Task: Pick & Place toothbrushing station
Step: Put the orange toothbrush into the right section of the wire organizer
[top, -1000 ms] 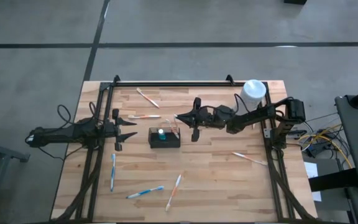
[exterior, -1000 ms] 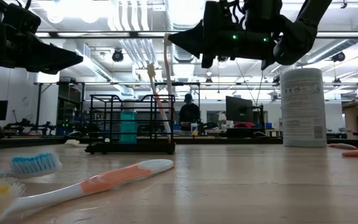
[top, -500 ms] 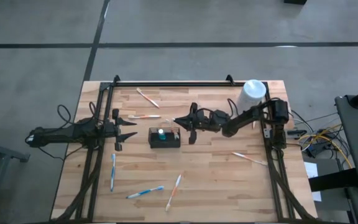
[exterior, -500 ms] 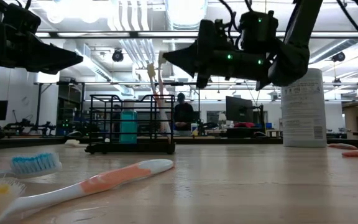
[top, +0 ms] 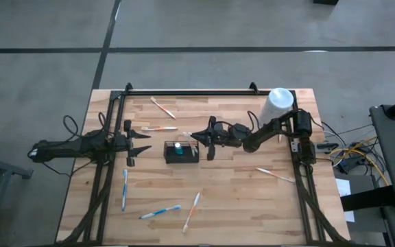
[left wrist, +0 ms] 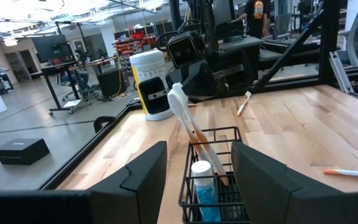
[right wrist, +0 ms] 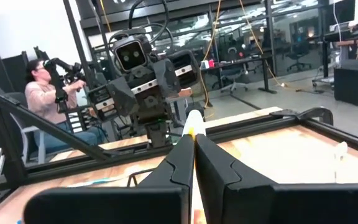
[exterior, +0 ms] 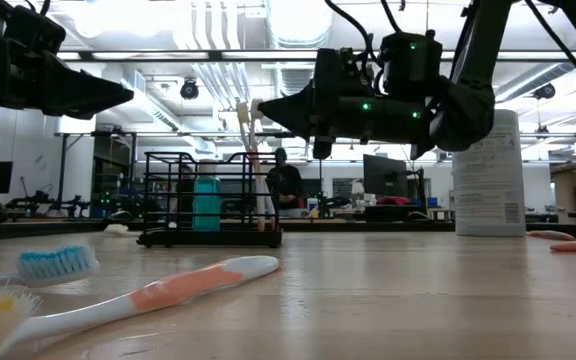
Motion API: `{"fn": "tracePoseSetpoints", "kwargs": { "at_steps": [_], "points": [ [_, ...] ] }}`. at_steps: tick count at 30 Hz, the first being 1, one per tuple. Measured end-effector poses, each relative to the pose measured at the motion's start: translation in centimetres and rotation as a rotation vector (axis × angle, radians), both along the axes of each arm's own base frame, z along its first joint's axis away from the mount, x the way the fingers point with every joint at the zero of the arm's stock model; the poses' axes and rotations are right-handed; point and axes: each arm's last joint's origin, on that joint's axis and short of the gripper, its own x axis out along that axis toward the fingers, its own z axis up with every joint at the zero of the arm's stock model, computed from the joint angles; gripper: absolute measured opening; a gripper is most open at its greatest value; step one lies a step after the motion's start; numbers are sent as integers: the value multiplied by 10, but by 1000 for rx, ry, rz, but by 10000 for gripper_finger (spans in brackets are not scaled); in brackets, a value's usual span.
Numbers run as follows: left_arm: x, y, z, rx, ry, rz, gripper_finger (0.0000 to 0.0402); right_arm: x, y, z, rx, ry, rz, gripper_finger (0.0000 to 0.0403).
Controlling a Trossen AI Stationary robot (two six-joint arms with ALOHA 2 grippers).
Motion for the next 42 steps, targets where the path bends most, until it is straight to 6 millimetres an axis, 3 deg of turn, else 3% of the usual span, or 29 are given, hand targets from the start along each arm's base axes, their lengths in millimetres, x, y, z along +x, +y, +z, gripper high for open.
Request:
{"fn": "tracePoseSetpoints", "kwargs": {
  "at_steps": [10,22,32,42],
  "points": [
    [0,0,0,0,0,0,186,1,2,1,-129,12,-62,8],
    [0,0,0,0,0,0,187,1,2,8,-185,-48,-70,8],
    [0,0,0,0,0,0,186,2,4,5,-242,2,-85,8],
    [0,0,0,0,0,0,186,2,6,3,-178,14,-103,8]
  ]
}}
